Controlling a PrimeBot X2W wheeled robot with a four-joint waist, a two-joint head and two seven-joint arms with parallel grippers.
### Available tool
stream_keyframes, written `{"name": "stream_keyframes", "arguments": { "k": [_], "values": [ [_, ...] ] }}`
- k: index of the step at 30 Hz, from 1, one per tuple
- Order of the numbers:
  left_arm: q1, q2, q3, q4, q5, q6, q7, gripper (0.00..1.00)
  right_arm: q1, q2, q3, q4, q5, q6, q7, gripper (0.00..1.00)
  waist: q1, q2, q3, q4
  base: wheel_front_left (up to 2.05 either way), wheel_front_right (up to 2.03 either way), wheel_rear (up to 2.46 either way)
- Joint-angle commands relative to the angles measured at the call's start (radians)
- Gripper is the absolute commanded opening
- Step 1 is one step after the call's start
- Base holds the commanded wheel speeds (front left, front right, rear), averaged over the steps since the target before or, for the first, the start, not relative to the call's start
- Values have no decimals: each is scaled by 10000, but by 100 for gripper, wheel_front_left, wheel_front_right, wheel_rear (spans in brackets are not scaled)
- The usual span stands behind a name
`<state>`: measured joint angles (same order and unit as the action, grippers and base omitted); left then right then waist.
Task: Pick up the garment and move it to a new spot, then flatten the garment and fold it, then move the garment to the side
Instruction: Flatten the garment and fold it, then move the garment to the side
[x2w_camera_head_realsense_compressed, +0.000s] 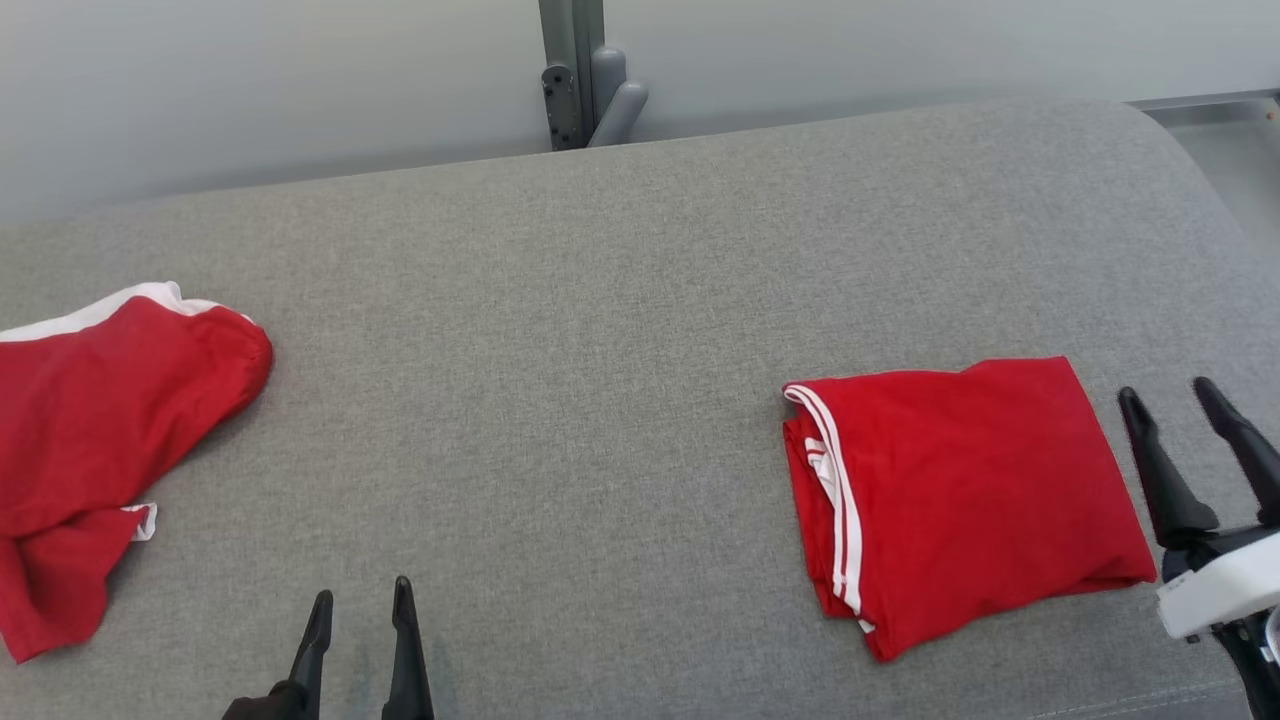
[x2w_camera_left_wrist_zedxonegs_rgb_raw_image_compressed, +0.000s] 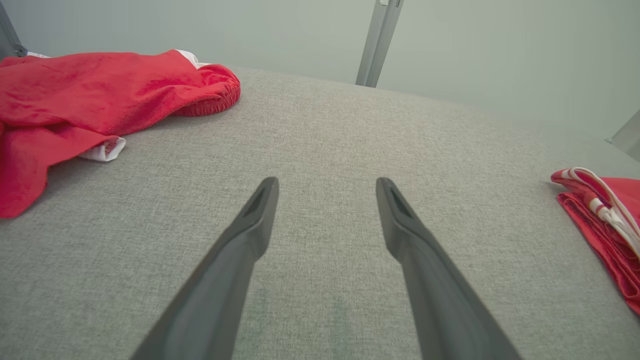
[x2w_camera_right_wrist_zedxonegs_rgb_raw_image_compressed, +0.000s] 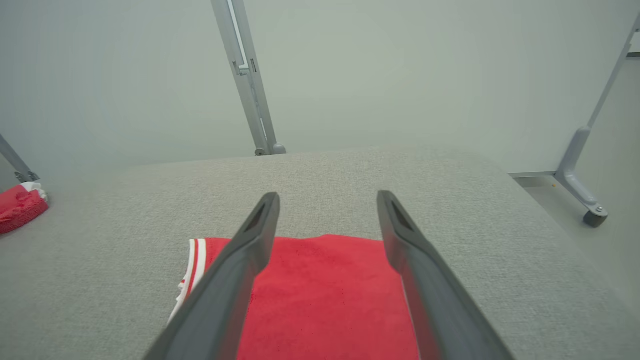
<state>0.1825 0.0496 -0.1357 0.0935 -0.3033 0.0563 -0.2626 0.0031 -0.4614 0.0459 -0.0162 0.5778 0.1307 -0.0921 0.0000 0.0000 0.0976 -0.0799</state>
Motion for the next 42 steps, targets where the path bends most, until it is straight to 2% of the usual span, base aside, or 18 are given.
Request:
{"name": "stream_keyframes", "arguments": {
  "k": [1, 8, 12, 20, 25, 30, 37, 42],
  "values": [
    [219, 23, -42, -20, -32, 57, -25, 100, 389, 161, -430, 154, -464, 0, -316, 100, 0, 0, -308, -111, 0, 0, 0],
    [347, 23, 1, -34, 44, -50, -26, 100, 1374, 1089, -2123, 1189, -2495, -2, -1621, 100, 0, 0, -779, 19, 0, 0, 0],
    [349, 23, 79, -33, 272, -146, -26, 100, 1546, 1753, -3054, 1341, -3417, -2, -1733, 100, 0, 0, -870, 148, 0, 0, 0],
    [372, 21, 299, -167, 425, -86, -26, 100, 2012, 2679, -3948, 1066, -4335, -5, -1739, 100, 0, 0, -990, 326, 0, 0, 0],
    [498, 21, 426, -199, 519, -175, -26, 100, 2192, 3050, -4085, 906, -4619, -3, -1741, 100, 0, 0, -1051, 346, 0, 0, 0],
    [597, 23, 522, -243, 582, -197, -26, 100, 2131, 3108, -3666, 639, -4658, -3, -1740, 100, 0, 0, -1032, 335, 0, 0, 0],
    [611, 23, 483, -185, 495, -228, -26, 100, 1937, 2952, -3268, 482, -4574, -3, -1741, 100, 0, 0, -1012, 413, 0, 0, 0],
    [706, 21, 483, -266, 368, -102, -26, 100, 1562, 2605, -2790, 710, -3989, -3, -1741, 100, 0, 0, -989, 351, 0, 0, 0]
  ]
}}
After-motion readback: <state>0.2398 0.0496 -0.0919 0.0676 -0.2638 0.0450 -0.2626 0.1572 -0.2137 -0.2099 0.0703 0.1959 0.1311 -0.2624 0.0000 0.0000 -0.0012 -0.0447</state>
